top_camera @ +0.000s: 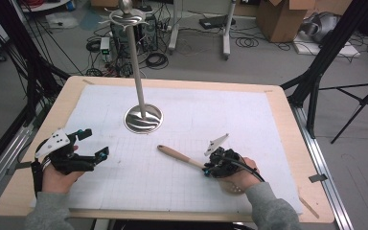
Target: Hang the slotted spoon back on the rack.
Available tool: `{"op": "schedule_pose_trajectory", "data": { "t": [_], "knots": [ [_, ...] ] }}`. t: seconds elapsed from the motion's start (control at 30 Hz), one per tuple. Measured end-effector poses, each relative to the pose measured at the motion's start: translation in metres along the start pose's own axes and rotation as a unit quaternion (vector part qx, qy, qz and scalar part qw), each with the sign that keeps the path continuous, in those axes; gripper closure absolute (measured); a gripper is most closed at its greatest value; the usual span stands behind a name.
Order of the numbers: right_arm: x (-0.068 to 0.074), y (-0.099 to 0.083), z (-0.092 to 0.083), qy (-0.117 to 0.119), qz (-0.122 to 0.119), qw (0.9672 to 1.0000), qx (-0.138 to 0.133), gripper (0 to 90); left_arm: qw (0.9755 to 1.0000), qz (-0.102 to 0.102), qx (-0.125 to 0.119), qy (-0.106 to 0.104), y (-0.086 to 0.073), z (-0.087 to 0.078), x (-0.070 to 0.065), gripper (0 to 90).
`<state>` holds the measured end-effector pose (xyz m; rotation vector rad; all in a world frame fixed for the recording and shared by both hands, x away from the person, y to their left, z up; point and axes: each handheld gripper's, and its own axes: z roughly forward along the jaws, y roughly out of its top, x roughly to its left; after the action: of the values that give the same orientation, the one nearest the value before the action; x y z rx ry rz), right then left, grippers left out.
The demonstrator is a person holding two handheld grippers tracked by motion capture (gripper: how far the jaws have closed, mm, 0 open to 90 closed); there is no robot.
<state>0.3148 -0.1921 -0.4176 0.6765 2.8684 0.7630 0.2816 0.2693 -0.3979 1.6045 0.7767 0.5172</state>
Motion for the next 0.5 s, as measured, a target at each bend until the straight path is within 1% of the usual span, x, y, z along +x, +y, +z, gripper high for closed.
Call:
{"op": "schedule_pose_trajectory", "data": {
  "t": [0.1, 0.23, 0.33, 0.4, 0.5],
  "knots": [
    [0.000, 0.000, 0.000, 0.001, -0.001, 1.0000, -0.001, 77.7, 1.0000, -0.002, -0.002, 0.001, 0.000, 0.000, 0.000, 2.3],
    [-0.001, 0.000, -0.002, 0.005, 0.004, 1.0000, -0.006, 77.8, 1.0000, -0.003, -0.004, 0.002, 0.001, -0.001, 0.000, 2.3],
    [-0.002, 0.000, -0.006, 0.011, 0.012, 0.9996, -0.025, 77.8, 1.0000, -0.003, -0.005, 0.003, 0.001, -0.003, 0.001, 2.3],
    [-0.003, 0.000, -0.009, 0.011, 0.016, 0.9992, -0.036, 77.8, 1.0000, -0.003, -0.005, 0.003, 0.001, -0.003, 0.001, 2.3],
    [-0.006, -0.002, -0.013, 0.015, 0.024, 0.9984, -0.049, 77.9, 1.0000, -0.002, -0.006, 0.003, 0.001, -0.003, 0.001, 2.3]
  ]
}}
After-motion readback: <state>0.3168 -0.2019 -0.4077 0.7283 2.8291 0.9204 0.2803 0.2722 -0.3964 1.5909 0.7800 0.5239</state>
